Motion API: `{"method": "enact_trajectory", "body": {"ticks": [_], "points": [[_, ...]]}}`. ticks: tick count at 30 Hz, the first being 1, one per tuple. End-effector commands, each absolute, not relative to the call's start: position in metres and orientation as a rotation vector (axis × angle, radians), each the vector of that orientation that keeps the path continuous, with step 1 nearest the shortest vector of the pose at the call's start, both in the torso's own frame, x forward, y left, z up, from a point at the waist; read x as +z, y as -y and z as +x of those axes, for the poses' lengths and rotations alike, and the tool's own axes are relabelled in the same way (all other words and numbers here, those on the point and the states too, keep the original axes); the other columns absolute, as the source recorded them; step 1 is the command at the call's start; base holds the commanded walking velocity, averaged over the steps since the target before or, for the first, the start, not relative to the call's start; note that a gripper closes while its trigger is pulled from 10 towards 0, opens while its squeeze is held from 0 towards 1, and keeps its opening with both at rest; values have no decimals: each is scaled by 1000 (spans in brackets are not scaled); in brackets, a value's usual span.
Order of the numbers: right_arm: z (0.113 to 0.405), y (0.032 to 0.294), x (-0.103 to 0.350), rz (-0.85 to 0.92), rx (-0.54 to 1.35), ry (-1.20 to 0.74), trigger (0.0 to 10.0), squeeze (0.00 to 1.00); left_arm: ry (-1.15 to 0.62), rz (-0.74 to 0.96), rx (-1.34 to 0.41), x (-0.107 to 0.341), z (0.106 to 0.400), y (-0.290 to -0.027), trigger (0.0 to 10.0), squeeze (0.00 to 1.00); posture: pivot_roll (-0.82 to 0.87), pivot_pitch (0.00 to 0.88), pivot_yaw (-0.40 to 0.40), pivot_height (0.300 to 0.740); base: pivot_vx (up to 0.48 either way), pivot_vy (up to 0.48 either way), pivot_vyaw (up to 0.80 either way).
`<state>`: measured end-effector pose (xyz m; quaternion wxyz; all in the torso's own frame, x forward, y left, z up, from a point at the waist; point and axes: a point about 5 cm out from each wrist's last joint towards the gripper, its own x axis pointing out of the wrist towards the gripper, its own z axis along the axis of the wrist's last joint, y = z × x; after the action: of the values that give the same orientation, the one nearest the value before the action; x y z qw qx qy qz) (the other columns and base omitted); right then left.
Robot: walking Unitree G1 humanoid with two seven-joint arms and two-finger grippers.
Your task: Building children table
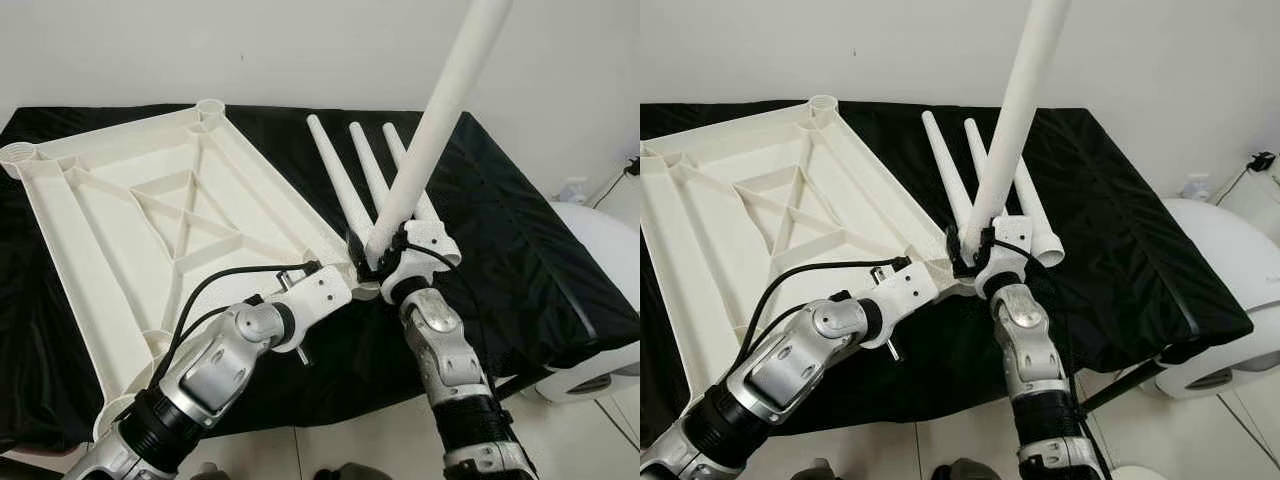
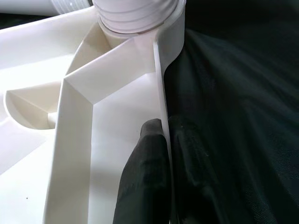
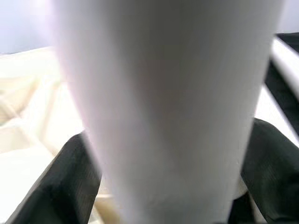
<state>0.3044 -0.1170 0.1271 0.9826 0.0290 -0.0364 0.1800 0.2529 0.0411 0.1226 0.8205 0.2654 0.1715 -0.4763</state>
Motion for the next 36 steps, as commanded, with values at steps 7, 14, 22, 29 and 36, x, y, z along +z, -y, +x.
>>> {"method": "enact_trajectory", "body": {"ticks": [7,14,22,29,36], "points": [[307,150,120,-4,583,79,10000,0,-433,559,-1143,107,240,-32,10000,0,8,0,-90,740,0,0,0],[318,168,128,-25,691,81,10000,0,-433,562,-1139,108,242,-33,10000,0,11,0,-85,740,0,0,0],[327,170,131,-44,799,63,10000,0,-434,563,-1132,108,243,-34,10000,0,16,0,-85,740,0,0,0],[331,166,128,-76,861,31,8471,0,-433,564,-1130,109,243,-35,10000,0,20,0,-84,740,0,0,0],[324,165,117,-71,925,-2,0,0,-433,564,-1130,109,243,-34,10000,0,18,0,-87,740,0,0,0]]}}
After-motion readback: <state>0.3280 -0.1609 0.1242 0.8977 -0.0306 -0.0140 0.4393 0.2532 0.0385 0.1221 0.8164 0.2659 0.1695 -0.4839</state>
